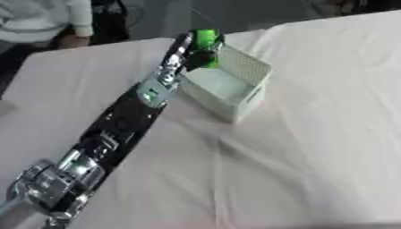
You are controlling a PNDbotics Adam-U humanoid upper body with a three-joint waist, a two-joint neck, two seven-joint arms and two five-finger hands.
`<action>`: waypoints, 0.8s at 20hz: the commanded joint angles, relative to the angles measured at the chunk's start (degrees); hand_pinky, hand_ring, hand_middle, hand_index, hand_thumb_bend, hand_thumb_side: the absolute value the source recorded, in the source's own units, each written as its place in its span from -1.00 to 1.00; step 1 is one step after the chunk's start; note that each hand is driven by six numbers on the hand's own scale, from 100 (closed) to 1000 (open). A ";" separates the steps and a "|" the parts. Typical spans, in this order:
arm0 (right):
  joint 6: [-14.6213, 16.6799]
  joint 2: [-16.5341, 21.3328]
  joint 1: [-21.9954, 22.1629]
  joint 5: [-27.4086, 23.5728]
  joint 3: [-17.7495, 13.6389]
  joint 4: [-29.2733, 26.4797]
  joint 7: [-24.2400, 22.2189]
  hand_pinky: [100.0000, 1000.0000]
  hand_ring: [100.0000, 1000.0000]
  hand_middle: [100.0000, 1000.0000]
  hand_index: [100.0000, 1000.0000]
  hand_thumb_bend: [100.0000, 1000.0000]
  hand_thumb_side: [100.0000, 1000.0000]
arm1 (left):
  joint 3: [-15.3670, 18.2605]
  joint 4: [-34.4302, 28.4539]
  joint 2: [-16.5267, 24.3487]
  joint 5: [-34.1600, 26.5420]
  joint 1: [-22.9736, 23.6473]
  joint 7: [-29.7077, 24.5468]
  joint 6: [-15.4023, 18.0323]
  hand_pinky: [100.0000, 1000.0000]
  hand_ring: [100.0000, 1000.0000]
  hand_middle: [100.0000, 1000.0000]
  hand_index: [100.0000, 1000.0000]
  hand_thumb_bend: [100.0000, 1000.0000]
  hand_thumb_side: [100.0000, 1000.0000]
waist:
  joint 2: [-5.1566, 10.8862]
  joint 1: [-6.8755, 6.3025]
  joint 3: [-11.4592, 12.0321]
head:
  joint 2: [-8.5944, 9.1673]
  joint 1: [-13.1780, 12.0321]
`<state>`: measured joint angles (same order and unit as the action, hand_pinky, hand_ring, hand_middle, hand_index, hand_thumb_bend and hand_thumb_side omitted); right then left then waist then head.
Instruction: Pick up objects on the table and place them in the box.
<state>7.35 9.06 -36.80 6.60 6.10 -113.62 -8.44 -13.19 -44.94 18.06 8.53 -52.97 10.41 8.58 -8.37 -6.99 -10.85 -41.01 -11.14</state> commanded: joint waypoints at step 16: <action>-0.30 1.09 -0.35 -0.15 0.00 -0.97 -0.73 -0.31 -0.48 -0.24 0.00 -1.00 1.00 | 0.56 -14.11 5.15 6.95 -1.21 -8.65 6.62 0.88 0.42 0.99 1.00 -0.48 1.00 | 1.33 0.20 1.41 | 1.97 0.44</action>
<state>7.13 9.31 -36.71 6.38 6.17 -113.62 -9.10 -13.22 -56.07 20.67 16.56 -53.09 1.69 15.58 -8.25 -7.12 -9.46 -40.01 -11.03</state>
